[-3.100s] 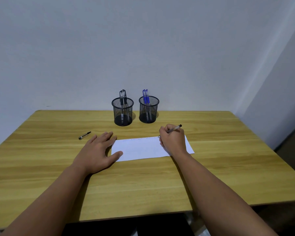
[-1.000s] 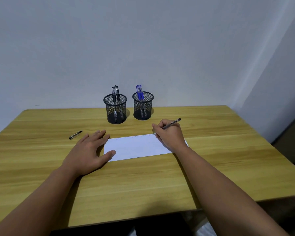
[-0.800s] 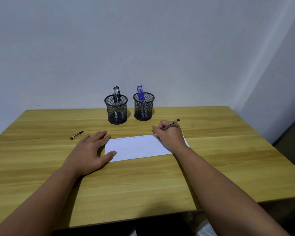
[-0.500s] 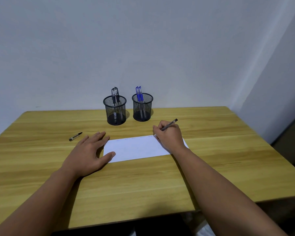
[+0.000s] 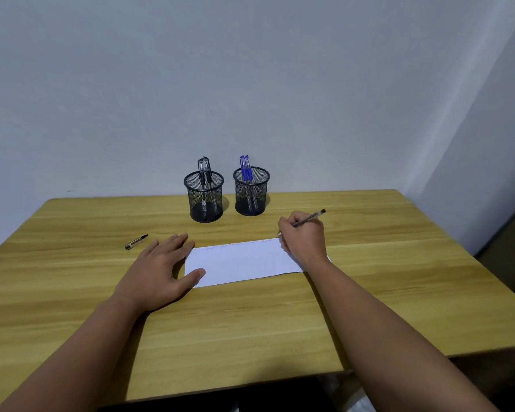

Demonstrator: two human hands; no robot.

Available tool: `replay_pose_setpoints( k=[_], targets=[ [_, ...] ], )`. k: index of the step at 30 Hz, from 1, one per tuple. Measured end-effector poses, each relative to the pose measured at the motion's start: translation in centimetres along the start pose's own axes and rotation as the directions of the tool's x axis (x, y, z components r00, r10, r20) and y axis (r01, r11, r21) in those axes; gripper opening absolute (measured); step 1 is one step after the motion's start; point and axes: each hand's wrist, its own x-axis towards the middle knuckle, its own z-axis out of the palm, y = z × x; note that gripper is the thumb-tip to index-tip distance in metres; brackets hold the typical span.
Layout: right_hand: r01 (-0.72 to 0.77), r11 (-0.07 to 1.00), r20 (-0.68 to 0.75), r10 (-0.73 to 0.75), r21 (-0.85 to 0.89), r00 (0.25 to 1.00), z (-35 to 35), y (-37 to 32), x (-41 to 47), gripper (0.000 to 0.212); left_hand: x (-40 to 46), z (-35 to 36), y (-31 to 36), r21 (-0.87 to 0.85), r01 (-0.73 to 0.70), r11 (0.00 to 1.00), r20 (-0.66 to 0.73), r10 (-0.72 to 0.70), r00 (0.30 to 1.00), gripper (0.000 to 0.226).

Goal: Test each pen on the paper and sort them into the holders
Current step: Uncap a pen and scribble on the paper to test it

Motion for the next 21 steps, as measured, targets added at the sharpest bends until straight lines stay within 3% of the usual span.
replay_pose_setpoints(
  k=[6, 13, 19, 21],
  targets=[
    [-0.088, 0.967, -0.016, 0.094, 0.239, 0.995, -0.6, -0.5, 0.4, 0.036, -0.1, -0.1, 0.1, -0.001, -0.001, 1.000, -0.005, 0.001, 1.000, 0.087],
    [-0.038, 0.955, -0.117, 0.076, 0.295, 0.990, -1.1, -1.3, 0.5, 0.042, 0.0, -0.1, 0.1, -0.005, -0.003, 1.000, -0.007, 0.003, 1.000, 0.087],
    [-0.142, 0.923, 0.001, 0.152, 0.358, 0.988, -1.7, -1.8, 0.5, 0.035, -0.1, -0.1, 0.1, 0.001, -0.001, 1.000, 0.001, 0.001, 1.000, 0.087],
    [-0.196, 0.898, 0.041, 0.196, 0.395, 0.980, -1.8, -2.4, 0.5, 0.045, -0.1, -0.3, 0.2, -0.002, 0.002, 1.000, 0.002, -0.002, 1.000, 0.087]
  ],
)
